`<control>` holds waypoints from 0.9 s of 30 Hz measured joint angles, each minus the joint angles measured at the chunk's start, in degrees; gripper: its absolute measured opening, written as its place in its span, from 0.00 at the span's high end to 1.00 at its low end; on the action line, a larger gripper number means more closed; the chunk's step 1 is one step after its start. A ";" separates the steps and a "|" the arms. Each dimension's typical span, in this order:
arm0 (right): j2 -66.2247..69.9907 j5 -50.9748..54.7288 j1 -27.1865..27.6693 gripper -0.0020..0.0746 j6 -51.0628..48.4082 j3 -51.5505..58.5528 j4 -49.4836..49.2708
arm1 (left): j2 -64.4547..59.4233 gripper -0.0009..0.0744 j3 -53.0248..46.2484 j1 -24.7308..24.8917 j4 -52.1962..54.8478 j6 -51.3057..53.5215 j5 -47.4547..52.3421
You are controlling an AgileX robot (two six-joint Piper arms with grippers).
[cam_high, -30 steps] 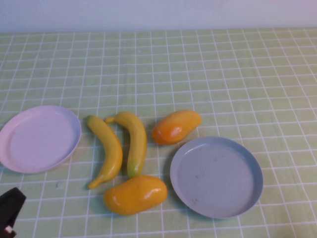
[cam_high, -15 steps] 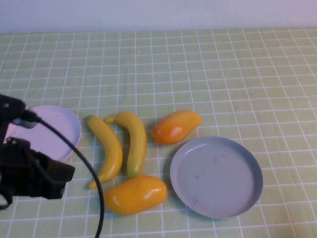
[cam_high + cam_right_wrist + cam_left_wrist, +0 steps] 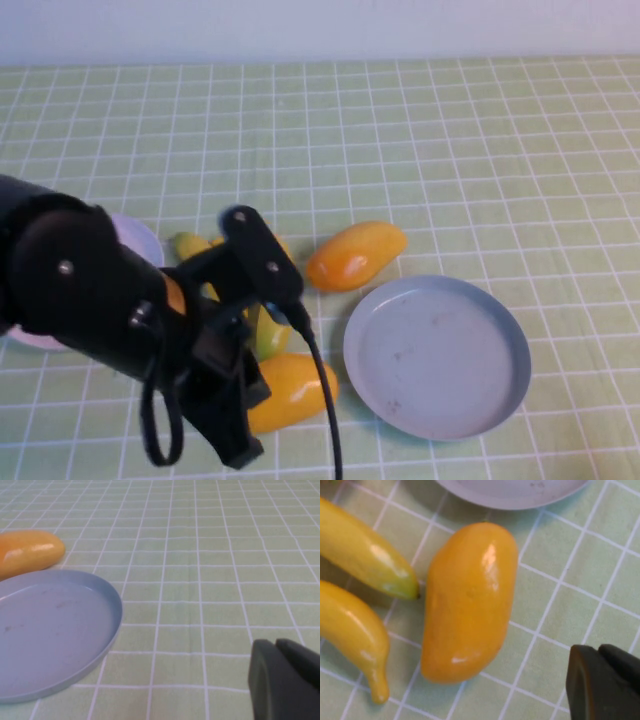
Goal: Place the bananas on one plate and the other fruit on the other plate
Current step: Put one type of fruit in the left plate
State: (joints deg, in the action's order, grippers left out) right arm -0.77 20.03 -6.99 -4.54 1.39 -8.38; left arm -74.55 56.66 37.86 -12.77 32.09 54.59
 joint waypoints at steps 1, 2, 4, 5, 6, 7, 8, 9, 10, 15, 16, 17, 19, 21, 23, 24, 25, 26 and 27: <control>0.00 0.00 0.00 1.00 0.00 0.00 0.00 | -0.78 0.99 0.28 1.33 0.83 0.00 0.00; 0.00 0.00 0.00 1.00 0.00 0.00 0.00 | -1.75 0.99 0.45 2.84 1.67 0.00 -0.10; 0.00 0.00 0.00 1.00 0.00 0.00 0.00 | -3.61 0.96 1.14 4.98 2.88 0.10 -0.21; 0.00 0.00 0.00 1.00 0.00 0.00 0.00 | -4.53 0.93 1.44 5.80 3.46 0.45 -0.35; 0.00 0.00 0.00 1.00 0.00 0.00 0.00 | -5.43 0.87 1.86 6.26 3.90 0.76 -0.64; 0.00 0.00 0.00 1.00 0.00 0.00 0.00 | -6.19 0.80 2.17 6.52 4.22 1.01 -0.78; 0.00 0.00 0.00 1.00 0.00 0.00 0.00 | -7.09 0.71 2.56 6.62 4.99 1.16 -1.06; 0.00 0.00 0.00 1.00 0.00 0.00 0.00 | -7.95 0.59 2.99 6.62 5.76 1.29 -1.35; 0.00 0.00 0.00 1.00 0.00 0.00 0.00 | -8.57 0.49 3.33 6.62 6.60 1.43 -1.50; 0.00 0.00 0.00 1.00 0.00 0.00 0.00 | -10.93 0.12 3.66 6.62 8.13 1.51 -2.82; 0.00 0.00 0.00 1.00 0.00 0.00 0.00 | -11.16 0.11 3.66 6.62 8.13 1.51 -3.05; 0.00 0.00 0.00 1.00 0.00 0.00 0.00 | -11.40 0.10 3.66 6.65 8.13 1.51 -3.54; 0.00 0.00 0.00 1.00 0.00 0.00 0.00 | -11.88 0.10 3.66 6.65 8.13 1.51 -4.70; 0.00 0.00 0.00 1.00 0.00 0.00 0.00 | -12.63 0.10 3.66 6.65 8.22 1.51 -5.59; 0.00 0.00 0.00 1.00 0.00 0.00 0.00 | -13.62 0.10 3.69 6.65 8.36 1.39 -6.35; 0.00 0.00 0.00 1.00 0.00 0.00 0.00 | -14.23 0.10 3.69 6.65 8.51 1.27 -6.76; 0.00 0.00 0.00 1.00 0.00 0.00 0.00 | -14.85 0.10 3.69 6.65 8.80 1.13 -7.15; 0.00 0.00 0.00 1.00 0.00 0.00 0.00 | -15.47 0.10 3.69 6.65 9.07 1.04 -7.56; 0.00 0.00 0.00 1.00 0.00 0.00 0.00 | -16.13 0.10 3.69 6.65 9.32 1.04 -7.79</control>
State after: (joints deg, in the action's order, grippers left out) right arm -0.77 20.03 -6.99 -4.54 1.39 -8.38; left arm -90.69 60.35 44.51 -3.45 33.13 46.80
